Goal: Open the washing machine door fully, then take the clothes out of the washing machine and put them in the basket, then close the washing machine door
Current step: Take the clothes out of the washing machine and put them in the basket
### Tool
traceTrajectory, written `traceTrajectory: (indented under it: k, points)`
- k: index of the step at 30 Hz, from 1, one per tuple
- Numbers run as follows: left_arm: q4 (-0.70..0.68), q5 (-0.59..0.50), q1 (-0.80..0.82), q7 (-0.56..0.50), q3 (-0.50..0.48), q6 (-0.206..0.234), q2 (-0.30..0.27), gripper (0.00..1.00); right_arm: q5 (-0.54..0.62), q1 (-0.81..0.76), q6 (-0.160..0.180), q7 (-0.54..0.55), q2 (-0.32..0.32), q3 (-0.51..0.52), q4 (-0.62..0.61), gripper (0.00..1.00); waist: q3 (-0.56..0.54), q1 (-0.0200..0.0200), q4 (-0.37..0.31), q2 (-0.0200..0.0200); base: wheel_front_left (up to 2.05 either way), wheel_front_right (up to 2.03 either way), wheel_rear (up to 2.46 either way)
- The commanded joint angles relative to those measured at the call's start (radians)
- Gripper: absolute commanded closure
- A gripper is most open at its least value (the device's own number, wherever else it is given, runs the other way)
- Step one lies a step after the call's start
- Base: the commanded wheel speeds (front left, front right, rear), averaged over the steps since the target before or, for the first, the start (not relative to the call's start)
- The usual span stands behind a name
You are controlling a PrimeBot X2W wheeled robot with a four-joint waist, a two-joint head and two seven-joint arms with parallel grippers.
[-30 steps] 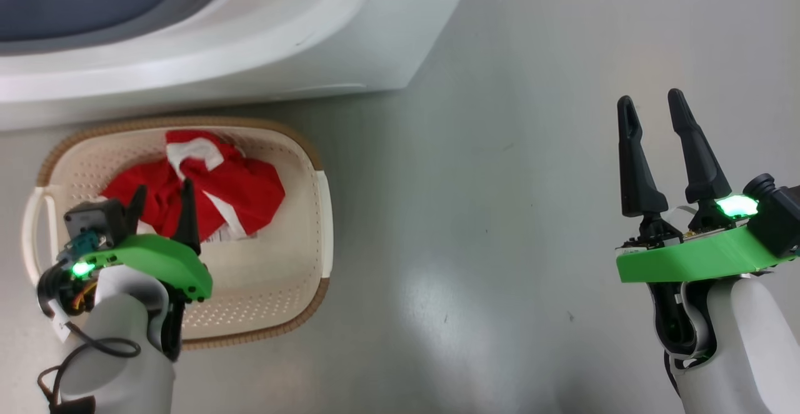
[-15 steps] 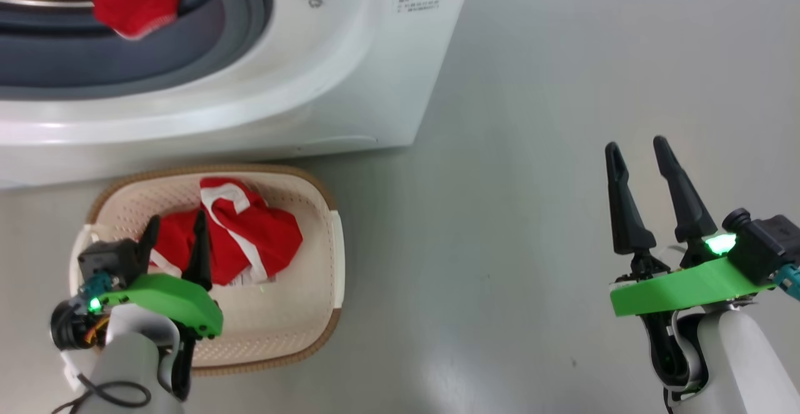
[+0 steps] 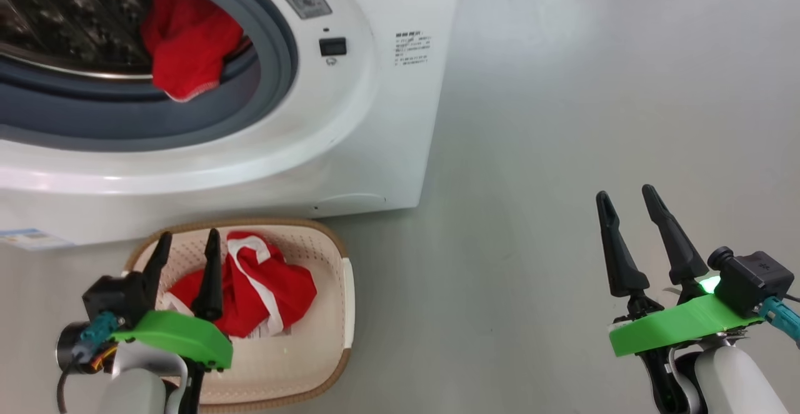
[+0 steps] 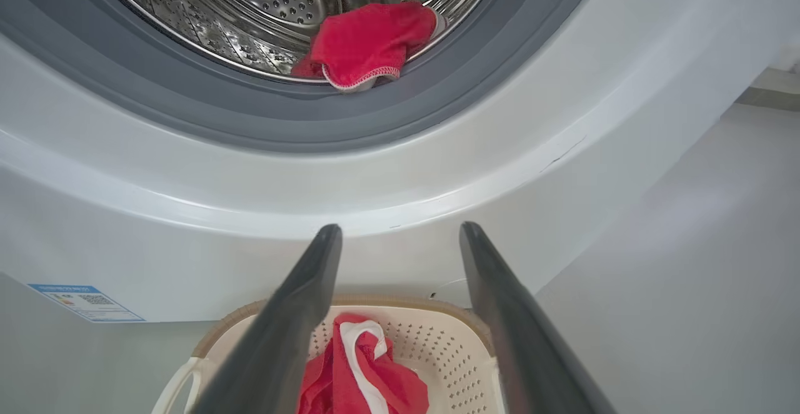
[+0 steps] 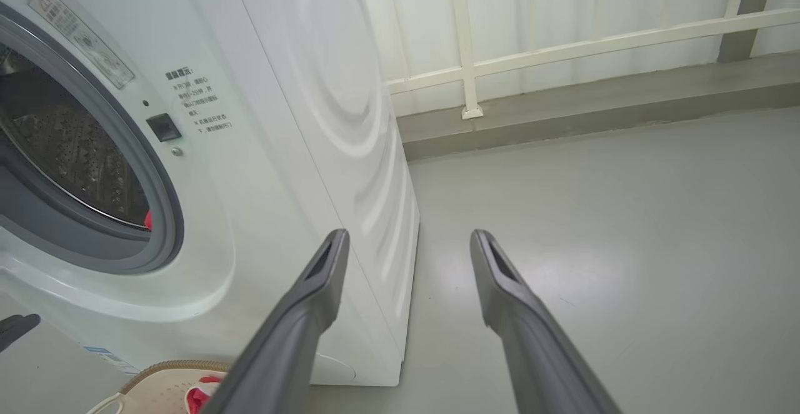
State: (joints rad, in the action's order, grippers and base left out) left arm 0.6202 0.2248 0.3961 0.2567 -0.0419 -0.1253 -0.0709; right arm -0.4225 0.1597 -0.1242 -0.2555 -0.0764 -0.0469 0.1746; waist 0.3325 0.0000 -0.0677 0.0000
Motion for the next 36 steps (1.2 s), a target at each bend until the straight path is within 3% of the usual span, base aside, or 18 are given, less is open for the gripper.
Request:
traceTrajectory:
  k: [1,21,36]
  points:
    - [-0.045,0.008,-0.028,0.005,-0.023,-0.005,-0.025,0.00,-0.003,-0.018,-0.007,-0.006,-0.014,-0.026,-0.021,0.00,-0.048,0.0000,-0.001,0.0000,0.00,0.00,0.00]
    - [-0.383,-0.058,-0.261,0.005,-0.068,-0.005,-0.004,0.00,-0.018,-0.134,-0.007,-0.006,-0.034,-0.005,-0.018,0.00,-0.180,0.0000,0.006,0.0000,0.00,0.00,0.00]
    - [-0.513,-0.069,-0.408,0.005,-0.117,-0.005,0.019,0.00,-0.018,-0.177,-0.007,-0.006,-0.022,0.019,-0.033,0.00,-0.189,0.0000,0.007,0.0000,0.00,0.00,0.00]
